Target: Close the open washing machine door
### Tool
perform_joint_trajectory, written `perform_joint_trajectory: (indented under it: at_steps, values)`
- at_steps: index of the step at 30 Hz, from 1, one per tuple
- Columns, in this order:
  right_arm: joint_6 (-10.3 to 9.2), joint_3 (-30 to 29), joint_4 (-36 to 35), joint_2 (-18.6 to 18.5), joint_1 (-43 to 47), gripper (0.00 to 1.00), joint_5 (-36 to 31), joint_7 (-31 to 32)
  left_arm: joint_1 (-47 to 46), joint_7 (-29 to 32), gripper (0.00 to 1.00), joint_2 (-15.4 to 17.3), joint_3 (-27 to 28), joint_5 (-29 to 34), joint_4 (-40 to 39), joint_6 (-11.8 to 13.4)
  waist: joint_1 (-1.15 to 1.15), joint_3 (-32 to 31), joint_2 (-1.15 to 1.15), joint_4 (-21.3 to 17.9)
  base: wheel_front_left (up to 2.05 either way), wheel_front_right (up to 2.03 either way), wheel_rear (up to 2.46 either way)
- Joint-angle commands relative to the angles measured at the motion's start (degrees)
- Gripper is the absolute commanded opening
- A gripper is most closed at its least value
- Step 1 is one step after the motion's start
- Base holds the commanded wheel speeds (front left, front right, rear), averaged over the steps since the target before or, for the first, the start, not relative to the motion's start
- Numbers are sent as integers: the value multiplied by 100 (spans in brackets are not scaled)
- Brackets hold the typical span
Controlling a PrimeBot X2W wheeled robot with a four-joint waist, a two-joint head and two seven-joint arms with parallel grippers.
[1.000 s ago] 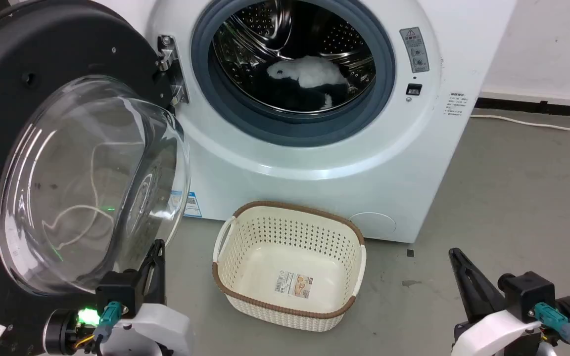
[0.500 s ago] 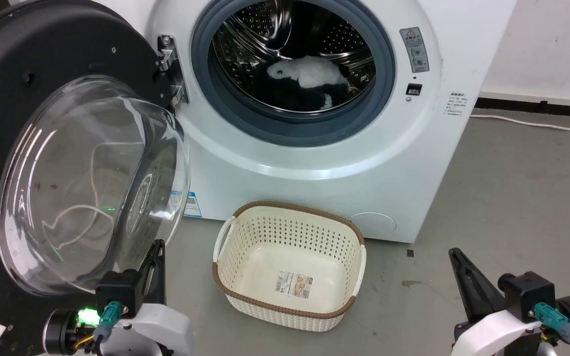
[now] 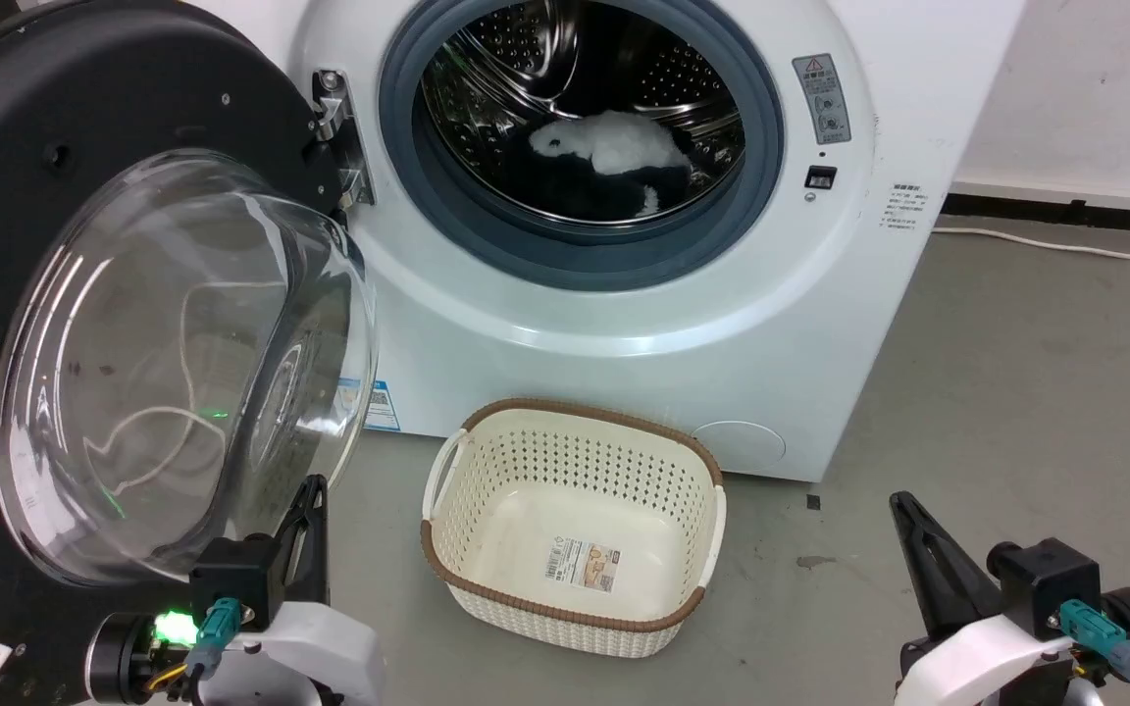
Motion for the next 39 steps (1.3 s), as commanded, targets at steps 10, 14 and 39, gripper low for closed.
perform_joint_trajectory:
  at_steps: [10, 14, 39]
  values:
    - [5, 2, -26, 0, -80, 0, -43, 9, 83, 2, 0, -3, 13, 10, -24, -25, 0, 0, 0, 0, 0, 0, 0]
    - [5, 2, -26, 0, -80, 0, -43, 9, 83, 2, 0, -3, 13, 10, -24, -25, 0, 0, 0, 0, 0, 0, 0]
    - [1, 59, 68, 0, 166, 100, 365, -248, 109, -202, 0, 8, -88, -421, 47, -51, 0, -3, 0, -1, 0, 0, 0]
